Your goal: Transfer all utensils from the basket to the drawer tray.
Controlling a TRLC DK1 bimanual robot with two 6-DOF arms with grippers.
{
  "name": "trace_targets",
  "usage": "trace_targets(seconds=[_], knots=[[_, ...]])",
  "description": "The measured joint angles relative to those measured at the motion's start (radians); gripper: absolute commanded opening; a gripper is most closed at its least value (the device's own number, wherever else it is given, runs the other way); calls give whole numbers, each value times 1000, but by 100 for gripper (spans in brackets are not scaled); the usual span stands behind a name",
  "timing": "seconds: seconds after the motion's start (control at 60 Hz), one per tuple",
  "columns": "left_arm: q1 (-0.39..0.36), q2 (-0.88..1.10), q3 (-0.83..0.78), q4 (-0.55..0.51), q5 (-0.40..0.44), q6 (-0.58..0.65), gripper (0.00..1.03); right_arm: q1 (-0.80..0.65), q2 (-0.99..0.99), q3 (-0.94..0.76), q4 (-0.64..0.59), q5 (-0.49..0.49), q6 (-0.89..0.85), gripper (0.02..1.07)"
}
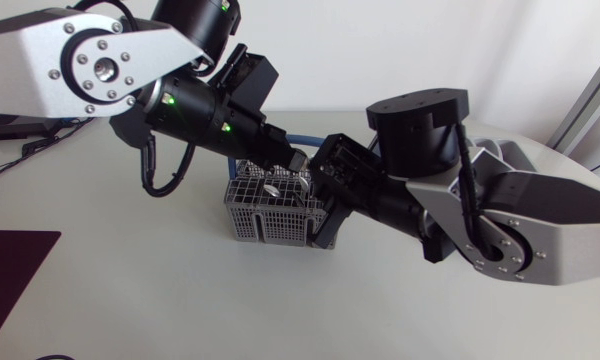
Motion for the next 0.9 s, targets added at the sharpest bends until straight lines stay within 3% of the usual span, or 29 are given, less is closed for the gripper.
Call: trace_targets(seconds=[0.183,0.25,0.35,0.4,0.55,0.65,0.783,0.9], knots=[[0,0,2,-3,1,-7,26,0,1,0,-8,-7,0,8],[0,0,12,-4,1,-8,45,0,1,0,-23,-14,0,8],[4,0,44,-3,1,-8,89,0,1,-1,-58,-34,0,7],[8,0,64,-2,1,-8,98,-1,0,-4,-70,-46,0,7],[35,-9,102,59,0,-5,99,-39,-28,-34,-124,-119,0,8],[66,-23,103,78,0,23,99,-116,-80,-61,-195,-217,-1,8],[116,-26,102,92,0,136,98,-277,-154,-76,-312,-362,-36,7],[151,-34,67,137,0,317,98,-452,-202,-76,-416,-491,-133,8]])
